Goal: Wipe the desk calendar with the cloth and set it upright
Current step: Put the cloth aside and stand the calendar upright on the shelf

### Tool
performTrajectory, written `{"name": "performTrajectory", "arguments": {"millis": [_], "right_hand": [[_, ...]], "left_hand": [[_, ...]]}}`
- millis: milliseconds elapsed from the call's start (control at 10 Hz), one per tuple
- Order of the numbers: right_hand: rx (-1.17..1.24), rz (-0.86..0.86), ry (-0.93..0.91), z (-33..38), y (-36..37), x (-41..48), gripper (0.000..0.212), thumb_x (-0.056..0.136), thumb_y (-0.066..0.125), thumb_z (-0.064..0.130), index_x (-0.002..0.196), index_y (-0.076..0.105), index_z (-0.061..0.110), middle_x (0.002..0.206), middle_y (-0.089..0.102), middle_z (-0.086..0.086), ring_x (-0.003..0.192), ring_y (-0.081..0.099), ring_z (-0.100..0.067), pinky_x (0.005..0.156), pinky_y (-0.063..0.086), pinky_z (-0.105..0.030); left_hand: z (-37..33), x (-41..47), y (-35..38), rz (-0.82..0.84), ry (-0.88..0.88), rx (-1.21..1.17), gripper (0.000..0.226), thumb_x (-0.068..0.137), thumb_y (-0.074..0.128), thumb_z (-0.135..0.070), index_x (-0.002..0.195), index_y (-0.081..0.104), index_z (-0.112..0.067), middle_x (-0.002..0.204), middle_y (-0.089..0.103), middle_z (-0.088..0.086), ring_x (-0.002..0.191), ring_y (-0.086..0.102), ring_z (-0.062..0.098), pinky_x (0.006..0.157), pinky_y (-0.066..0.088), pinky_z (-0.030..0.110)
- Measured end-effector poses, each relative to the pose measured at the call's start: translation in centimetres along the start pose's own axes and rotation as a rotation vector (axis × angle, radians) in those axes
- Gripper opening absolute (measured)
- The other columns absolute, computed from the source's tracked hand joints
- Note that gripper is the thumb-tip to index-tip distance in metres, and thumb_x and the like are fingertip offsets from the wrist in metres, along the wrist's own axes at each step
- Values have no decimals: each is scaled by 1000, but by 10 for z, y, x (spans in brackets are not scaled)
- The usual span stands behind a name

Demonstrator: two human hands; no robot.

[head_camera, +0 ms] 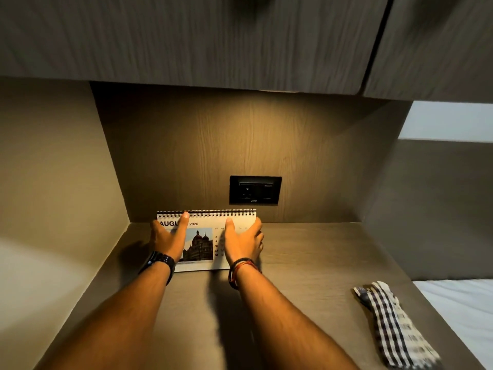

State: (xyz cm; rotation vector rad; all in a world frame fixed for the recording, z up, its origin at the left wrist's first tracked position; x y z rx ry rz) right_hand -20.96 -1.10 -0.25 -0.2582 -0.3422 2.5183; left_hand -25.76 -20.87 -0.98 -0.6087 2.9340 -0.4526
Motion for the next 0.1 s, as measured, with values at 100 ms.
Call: {"name": "performTrajectory", "arguments": {"millis": [100], "right_hand": [[-37, -27, -11, 3, 5, 0, 81, 83, 54, 56, 146, 14, 24, 150, 34, -14, 135, 34, -35, 107, 36, -51]], "left_hand": [[-1, 7, -6, -32, 32, 40, 92, 75, 59, -65, 143, 22, -13, 150, 30, 17, 133, 32, 41, 105, 33, 58]]}}
Point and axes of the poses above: each hand's wrist, its own x-axis towards the middle knuckle, its own y-axis out of the palm, z = x × y, the point moved 6 cm from there along x, towards the middle knuckle
